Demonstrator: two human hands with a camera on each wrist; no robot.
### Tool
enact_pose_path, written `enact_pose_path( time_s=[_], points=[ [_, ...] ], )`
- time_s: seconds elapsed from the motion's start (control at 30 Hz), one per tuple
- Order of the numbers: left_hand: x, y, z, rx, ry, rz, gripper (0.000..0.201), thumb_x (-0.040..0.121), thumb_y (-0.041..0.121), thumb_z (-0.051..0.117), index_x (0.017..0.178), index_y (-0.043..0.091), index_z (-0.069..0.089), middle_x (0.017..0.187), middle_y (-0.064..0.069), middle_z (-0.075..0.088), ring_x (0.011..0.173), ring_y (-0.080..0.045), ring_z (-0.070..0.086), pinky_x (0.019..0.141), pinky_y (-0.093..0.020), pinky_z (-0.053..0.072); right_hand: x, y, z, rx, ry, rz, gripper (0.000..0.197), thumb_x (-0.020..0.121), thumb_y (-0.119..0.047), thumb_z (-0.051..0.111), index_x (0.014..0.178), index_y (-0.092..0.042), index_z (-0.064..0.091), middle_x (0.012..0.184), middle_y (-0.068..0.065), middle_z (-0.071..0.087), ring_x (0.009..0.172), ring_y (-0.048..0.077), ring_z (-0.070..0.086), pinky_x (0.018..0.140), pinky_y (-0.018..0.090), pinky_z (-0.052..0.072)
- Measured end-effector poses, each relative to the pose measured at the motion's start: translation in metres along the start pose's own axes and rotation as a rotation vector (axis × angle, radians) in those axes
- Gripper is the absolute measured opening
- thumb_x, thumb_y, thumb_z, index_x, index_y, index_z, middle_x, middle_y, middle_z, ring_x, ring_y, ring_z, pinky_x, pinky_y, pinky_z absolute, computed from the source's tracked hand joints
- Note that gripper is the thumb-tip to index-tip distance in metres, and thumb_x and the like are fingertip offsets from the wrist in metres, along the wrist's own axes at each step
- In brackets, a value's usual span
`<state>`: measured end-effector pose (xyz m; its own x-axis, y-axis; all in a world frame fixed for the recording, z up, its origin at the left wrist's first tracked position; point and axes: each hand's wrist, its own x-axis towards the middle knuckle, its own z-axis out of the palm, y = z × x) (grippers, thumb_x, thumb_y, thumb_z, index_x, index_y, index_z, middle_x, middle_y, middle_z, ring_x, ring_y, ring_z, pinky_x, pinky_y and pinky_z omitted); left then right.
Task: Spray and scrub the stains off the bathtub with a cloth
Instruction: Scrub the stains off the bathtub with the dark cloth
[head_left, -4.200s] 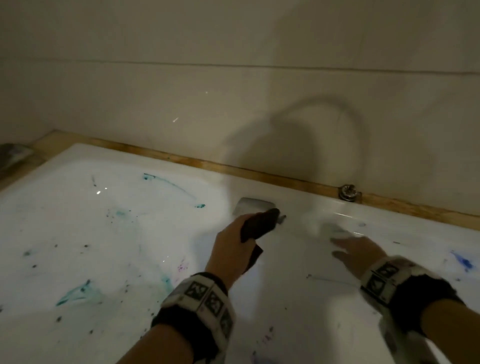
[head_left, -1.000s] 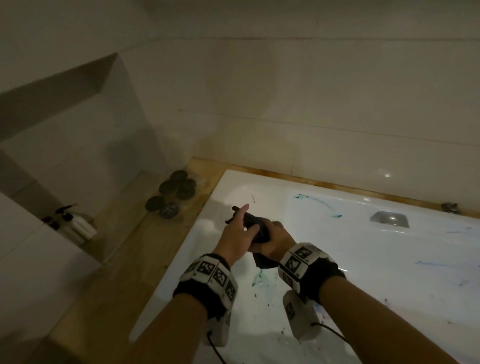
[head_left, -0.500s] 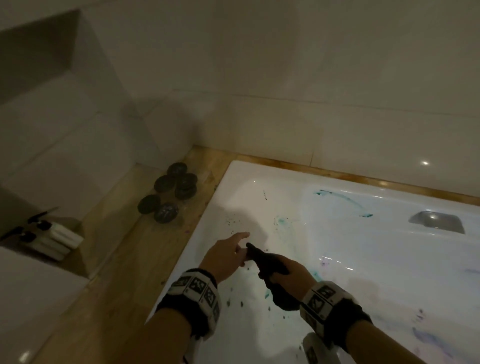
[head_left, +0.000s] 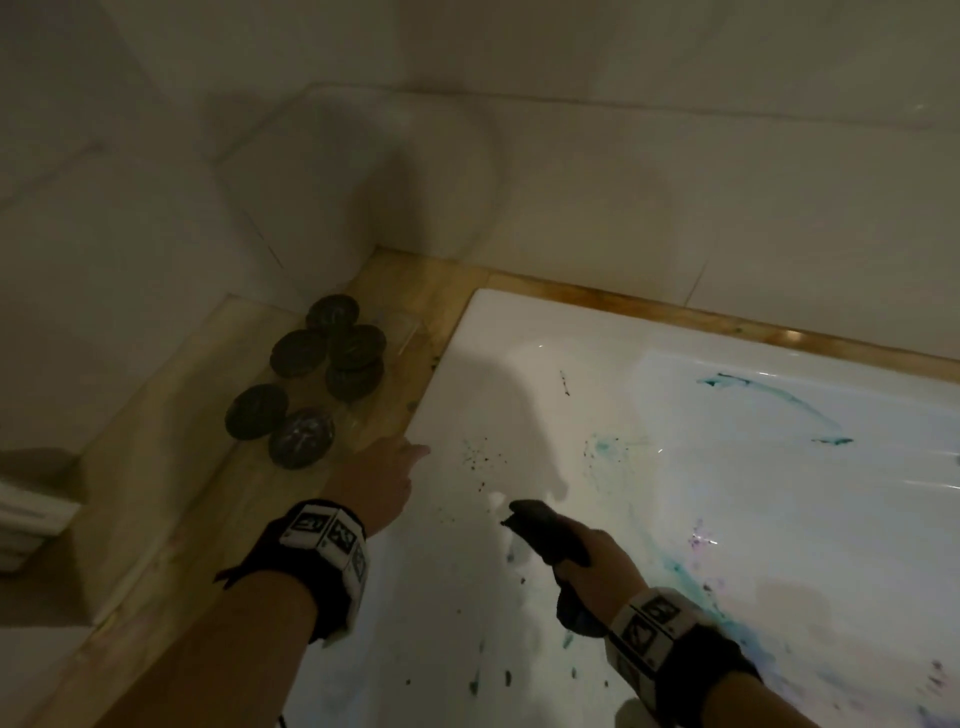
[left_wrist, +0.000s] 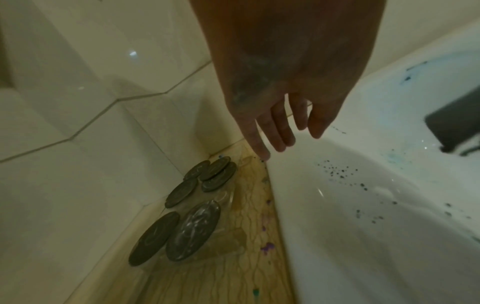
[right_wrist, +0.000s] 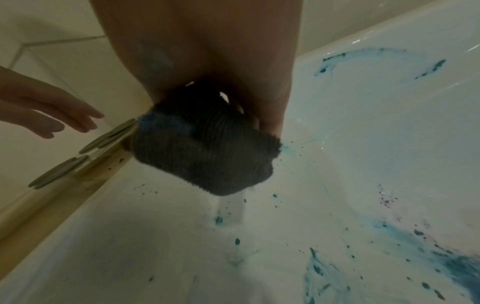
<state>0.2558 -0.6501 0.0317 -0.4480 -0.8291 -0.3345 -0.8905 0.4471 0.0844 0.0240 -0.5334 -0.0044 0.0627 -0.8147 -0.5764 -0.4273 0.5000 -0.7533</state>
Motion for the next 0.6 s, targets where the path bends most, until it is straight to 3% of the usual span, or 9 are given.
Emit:
enact_pose_path(
  time_s=[0.1,0.17,0.2,0.3,0.37,0.4,0.47,0.5,0.6],
  points=[
    [0.032,-0.002,0.012,0.033,0.102,0.104,0.055,0.082,0.017,0.067,0.133,0.011,0.048,0.132,-0.008,0.051,0.118,-0.023,0.054,0.093,-0.031,0.047,0.042,0.019,0.001,0.056,0.103,0.008,0.051,0.091,-0.016,0.04,0.118,-0.059,0.045,0.068,-0.03,0.06,0.048,-0.013,0.05,0.063,0.017,0.044],
    [0.058,-0.007,0.03,0.117,0.19,0.162,0.06,0.057,0.016,0.086,0.112,0.008,0.065,0.109,-0.008,0.067,0.093,-0.025,0.068,0.072,-0.034,0.057,0.073,0.039,0.005,0.061,0.173,0.029,0.055,0.082,-0.026,0.037,0.122,-0.063,0.039,0.098,-0.019,0.064,0.067,0.009,0.057,0.074,0.031,0.054],
    [0.07,-0.005,0.035,0.109,0.198,0.166,0.057,0.057,0.016,0.085,0.11,0.008,0.066,0.106,-0.008,0.068,0.092,-0.025,0.069,0.07,-0.036,0.057,0.086,0.05,0.007,0.066,0.198,0.04,0.058,0.077,-0.03,0.036,0.126,-0.062,0.035,0.115,-0.01,0.059,0.077,0.015,0.056,0.079,0.04,0.055],
    [0.097,0.001,0.049,0.068,0.18,0.137,0.05,0.084,0.023,0.054,0.13,0.006,0.051,0.135,-0.011,0.051,0.121,-0.027,0.053,0.096,-0.04,0.047,0.125,0.092,0.013,0.053,0.25,0.046,0.066,0.072,-0.029,0.039,0.135,-0.048,0.035,0.132,-0.001,0.048,0.085,0.021,0.061,0.078,0.034,0.054],
    [0.109,-0.007,0.064,0.136,0.086,0.075,0.064,0.092,0.043,0.016,0.146,0.011,0.024,0.154,-0.005,0.02,0.142,-0.021,0.022,0.115,-0.034,0.018,0.125,0.085,0.008,0.082,0.328,0.063,0.066,0.069,-0.034,0.039,0.134,-0.042,0.04,0.126,-0.002,0.047,0.078,0.021,0.062,0.072,0.028,0.05],
    [0.112,-0.012,0.072,0.116,0.077,0.083,0.072,0.088,0.049,0.005,0.147,0.012,0.022,0.155,-0.004,0.017,0.142,-0.019,0.022,0.115,-0.03,0.012,0.129,0.087,0.004,0.091,0.366,0.069,0.061,0.066,-0.038,0.039,0.126,-0.041,0.048,0.118,0.001,0.049,0.074,0.022,0.061,0.072,0.029,0.051],
    [0.113,-0.019,0.083,0.136,0.066,0.107,0.071,0.092,0.049,0.006,0.14,0.009,0.038,0.146,-0.008,0.038,0.131,-0.023,0.043,0.11,-0.03,0.024,0.126,0.07,-0.009,0.063,0.423,0.061,0.03,0.069,-0.036,0.045,0.097,-0.037,0.056,0.109,0.008,0.054,0.076,0.025,0.063,0.076,0.04,0.056],
    [0.113,-0.022,0.088,0.156,0.066,0.095,0.066,0.096,0.046,0.006,0.137,0.009,0.042,0.142,-0.008,0.044,0.126,-0.023,0.048,0.107,-0.033,0.03,0.125,0.058,-0.016,0.072,0.468,0.058,0.021,0.076,-0.029,0.05,0.094,-0.039,0.055,0.113,0.012,0.055,0.081,0.027,0.064,0.08,0.044,0.055],
    [0.112,-0.025,0.101,0.138,0.142,0.101,0.06,0.098,0.043,0.004,0.141,0.011,0.031,0.147,-0.008,0.037,0.133,-0.021,0.035,0.109,-0.036,0.022,0.134,0.036,-0.044,0.019,0.599,-0.001,0.04,0.09,-0.014,0.052,0.128,-0.025,0.05,0.139,0.008,0.034,0.108,0.028,0.053,0.096,0.03,0.041]
  ],
)
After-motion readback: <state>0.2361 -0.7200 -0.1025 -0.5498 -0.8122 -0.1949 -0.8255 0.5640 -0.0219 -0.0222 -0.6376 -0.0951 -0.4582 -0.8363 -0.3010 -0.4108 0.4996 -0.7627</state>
